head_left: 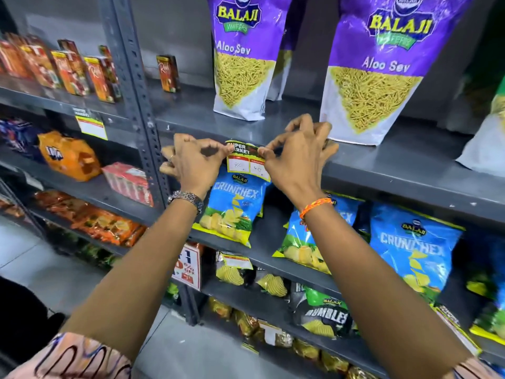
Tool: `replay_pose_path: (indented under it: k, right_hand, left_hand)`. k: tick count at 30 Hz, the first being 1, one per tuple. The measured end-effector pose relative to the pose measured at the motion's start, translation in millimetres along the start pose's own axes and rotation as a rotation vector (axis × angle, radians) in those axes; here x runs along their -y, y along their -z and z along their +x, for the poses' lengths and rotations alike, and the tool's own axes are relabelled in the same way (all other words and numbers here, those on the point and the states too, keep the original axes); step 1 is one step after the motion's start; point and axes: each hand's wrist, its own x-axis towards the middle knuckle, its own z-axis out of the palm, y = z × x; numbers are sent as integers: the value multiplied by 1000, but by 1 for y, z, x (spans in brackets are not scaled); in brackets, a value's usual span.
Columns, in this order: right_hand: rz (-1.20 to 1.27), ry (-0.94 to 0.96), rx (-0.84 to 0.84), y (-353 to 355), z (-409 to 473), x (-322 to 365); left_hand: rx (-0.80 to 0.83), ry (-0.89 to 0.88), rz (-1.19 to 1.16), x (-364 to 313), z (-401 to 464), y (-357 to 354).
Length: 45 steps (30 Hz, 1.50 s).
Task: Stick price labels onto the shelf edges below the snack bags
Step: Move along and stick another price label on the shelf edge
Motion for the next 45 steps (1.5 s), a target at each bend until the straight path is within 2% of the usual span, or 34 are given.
replay_pose_path:
  k: [5,14,17,21,26,30,35,39,45]
  right_hand:
    - [18,-105,-37,-5,-9,4]
    - [13,-131,-69,-10,-13,10]
    - [20,-119,-80,-6,-11,9]
    - [-35,-33,-30,4,2,11]
    - [-237,87,6,0,22,23]
    - [-263,72,-35,-6,27,22]
    - [-347,219,-91,-4,15,22]
    - [-159,179,9,10,16,7]
    - [156,115,-196,13,-53,-26]
  left_hand:
    - [-2,-41,205,-1,15,6]
    - [53,-41,182,-7,18,14]
    - [4,-31,239,-16,15,20]
    - [-15,-99,232,-18,17,25]
    - [13,-165,299,-17,19,26]
    - [9,-146,337,-23,22,29]
    - [48,-190,335,-21,25,33]
    - [13,-249,314,-8,13,41]
    - [-112,-135,176,46,-19,40]
